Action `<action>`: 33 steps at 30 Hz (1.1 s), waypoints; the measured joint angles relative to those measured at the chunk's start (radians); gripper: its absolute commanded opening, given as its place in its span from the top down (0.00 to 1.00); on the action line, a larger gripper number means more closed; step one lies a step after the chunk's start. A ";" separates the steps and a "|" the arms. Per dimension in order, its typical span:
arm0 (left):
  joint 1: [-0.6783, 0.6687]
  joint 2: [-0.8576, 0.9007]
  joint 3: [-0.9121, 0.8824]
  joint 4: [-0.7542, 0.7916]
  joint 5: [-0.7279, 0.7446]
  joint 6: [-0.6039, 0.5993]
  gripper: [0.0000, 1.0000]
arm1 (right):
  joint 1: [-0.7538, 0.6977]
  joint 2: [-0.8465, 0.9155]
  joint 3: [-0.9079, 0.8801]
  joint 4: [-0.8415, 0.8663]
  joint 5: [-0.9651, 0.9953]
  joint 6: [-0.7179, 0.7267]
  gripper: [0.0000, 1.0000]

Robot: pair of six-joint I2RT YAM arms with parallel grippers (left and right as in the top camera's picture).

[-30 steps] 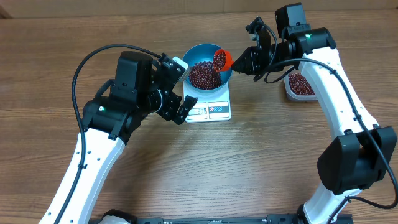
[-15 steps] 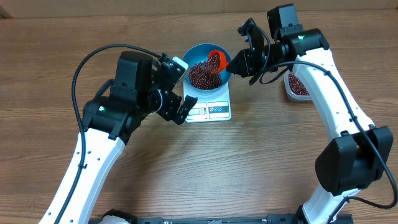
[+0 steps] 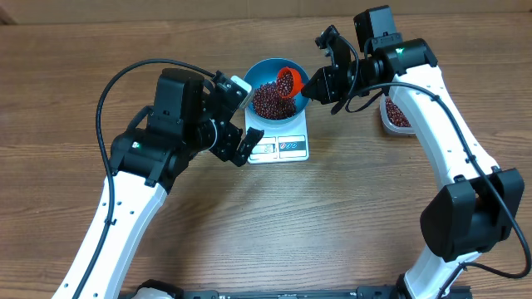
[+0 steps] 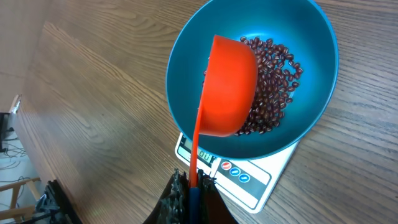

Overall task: Scoop item into bowl and weigh 150g on scale
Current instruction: 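Tilt the red scoop with right gripper to pour beans into bowl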

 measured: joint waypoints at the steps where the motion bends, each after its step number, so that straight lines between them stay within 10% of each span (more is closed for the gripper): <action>1: 0.000 0.000 0.000 0.000 0.000 0.000 0.01 | 0.000 0.000 0.000 0.001 0.000 0.000 0.96; 33: 0.000 0.000 0.000 0.000 0.000 0.000 0.00 | 0.028 0.000 0.000 0.010 0.037 -0.039 0.96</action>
